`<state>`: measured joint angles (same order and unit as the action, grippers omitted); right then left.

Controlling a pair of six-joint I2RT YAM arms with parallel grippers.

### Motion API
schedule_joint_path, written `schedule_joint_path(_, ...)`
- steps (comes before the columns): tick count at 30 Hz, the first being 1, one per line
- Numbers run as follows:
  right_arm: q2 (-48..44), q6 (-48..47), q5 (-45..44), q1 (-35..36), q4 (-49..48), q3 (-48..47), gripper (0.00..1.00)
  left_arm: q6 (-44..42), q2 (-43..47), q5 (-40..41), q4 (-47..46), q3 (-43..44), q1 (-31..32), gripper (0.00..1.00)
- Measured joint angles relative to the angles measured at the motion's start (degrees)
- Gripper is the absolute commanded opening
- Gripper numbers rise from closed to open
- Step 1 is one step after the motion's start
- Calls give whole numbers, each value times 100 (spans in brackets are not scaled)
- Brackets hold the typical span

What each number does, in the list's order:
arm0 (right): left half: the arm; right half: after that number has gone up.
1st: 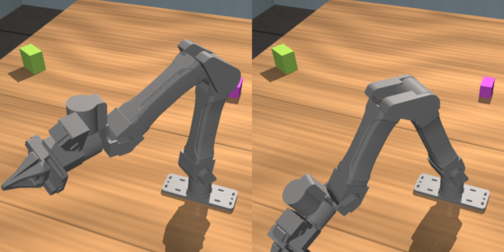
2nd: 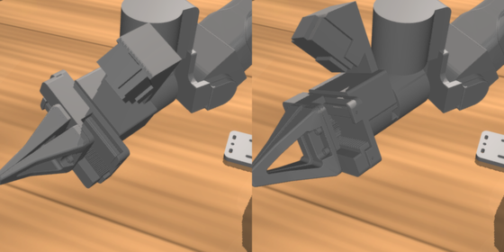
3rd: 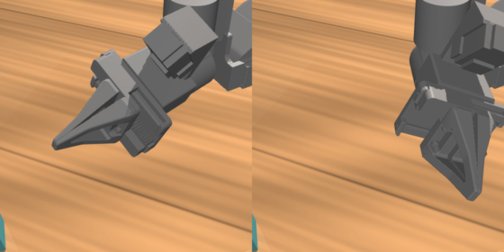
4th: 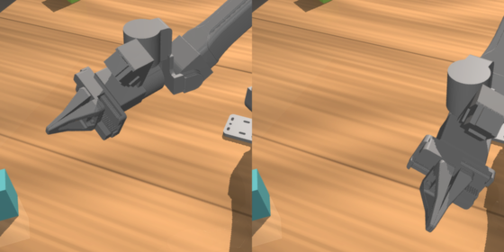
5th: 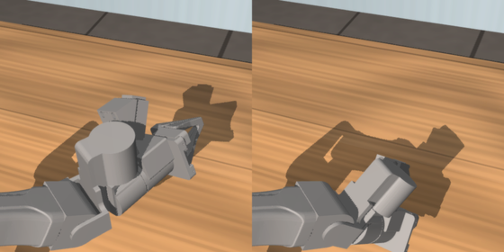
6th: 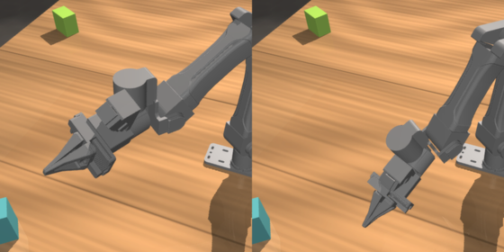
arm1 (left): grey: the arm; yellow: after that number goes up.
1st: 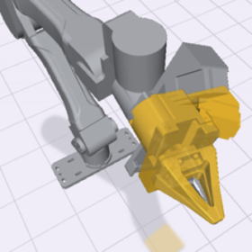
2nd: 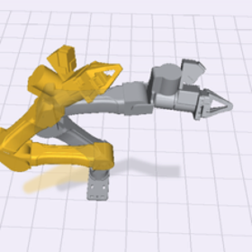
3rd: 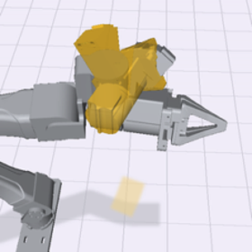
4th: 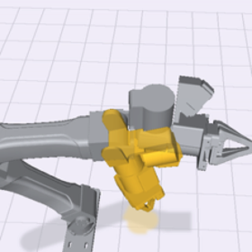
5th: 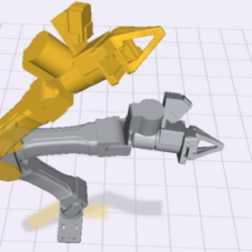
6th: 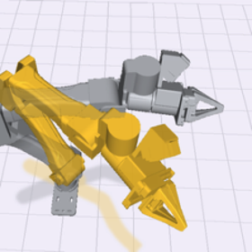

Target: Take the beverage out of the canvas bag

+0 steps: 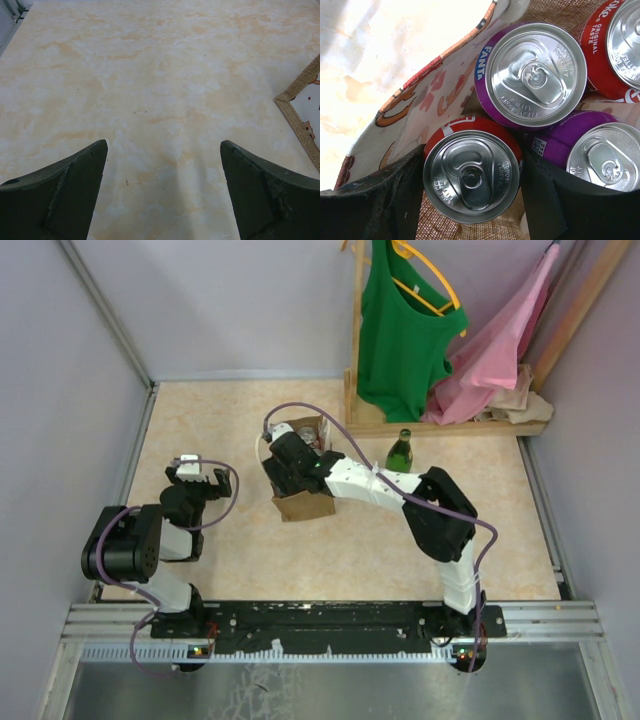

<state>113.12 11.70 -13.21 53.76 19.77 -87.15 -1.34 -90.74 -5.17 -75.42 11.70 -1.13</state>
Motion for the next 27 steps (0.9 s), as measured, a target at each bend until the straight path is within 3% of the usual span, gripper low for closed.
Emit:
schedule_joint_path(12,-372,-332,13,24,254,52,0,0,-2,-2,0,0,0,100)
schedule_joint_path(27,-2378,-1049,-590,151,-44,35,0,0,-2,0,0,0,0,100)
